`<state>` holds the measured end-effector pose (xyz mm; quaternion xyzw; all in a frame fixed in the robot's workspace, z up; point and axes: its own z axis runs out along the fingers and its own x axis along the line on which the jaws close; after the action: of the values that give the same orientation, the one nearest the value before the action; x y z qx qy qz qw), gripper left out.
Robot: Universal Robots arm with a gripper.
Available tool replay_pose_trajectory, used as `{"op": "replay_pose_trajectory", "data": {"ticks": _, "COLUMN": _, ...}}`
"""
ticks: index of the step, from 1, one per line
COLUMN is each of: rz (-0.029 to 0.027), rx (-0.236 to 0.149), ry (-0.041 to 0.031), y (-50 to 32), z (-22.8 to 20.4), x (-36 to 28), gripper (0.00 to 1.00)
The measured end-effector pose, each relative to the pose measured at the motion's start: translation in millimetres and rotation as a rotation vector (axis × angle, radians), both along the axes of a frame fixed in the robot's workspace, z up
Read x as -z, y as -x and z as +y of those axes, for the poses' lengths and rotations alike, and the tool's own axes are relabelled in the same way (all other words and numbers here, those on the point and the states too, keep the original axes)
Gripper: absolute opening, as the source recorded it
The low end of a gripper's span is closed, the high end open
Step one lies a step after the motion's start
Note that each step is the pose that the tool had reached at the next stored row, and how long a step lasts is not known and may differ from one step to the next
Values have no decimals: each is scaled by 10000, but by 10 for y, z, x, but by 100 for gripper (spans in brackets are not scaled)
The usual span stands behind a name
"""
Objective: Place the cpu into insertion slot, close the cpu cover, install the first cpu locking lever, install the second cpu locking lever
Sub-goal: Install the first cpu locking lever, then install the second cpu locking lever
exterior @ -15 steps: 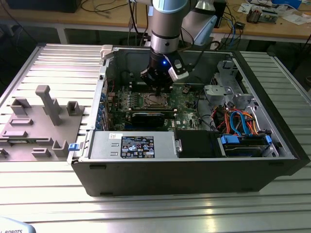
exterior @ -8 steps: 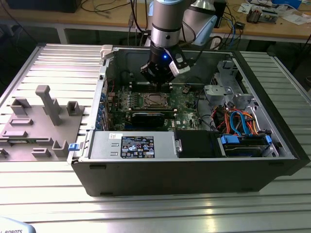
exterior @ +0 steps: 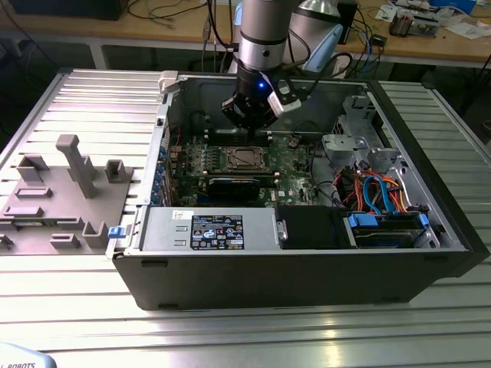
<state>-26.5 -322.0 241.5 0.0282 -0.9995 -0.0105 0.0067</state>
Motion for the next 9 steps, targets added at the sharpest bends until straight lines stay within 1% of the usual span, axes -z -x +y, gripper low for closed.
{"op": "replay_pose_trajectory", "data": {"ticks": 9, "rz": 0, "rx": 0, "ry": 0, "y": 0, "z": 0, "x": -4, "gripper": 11}}
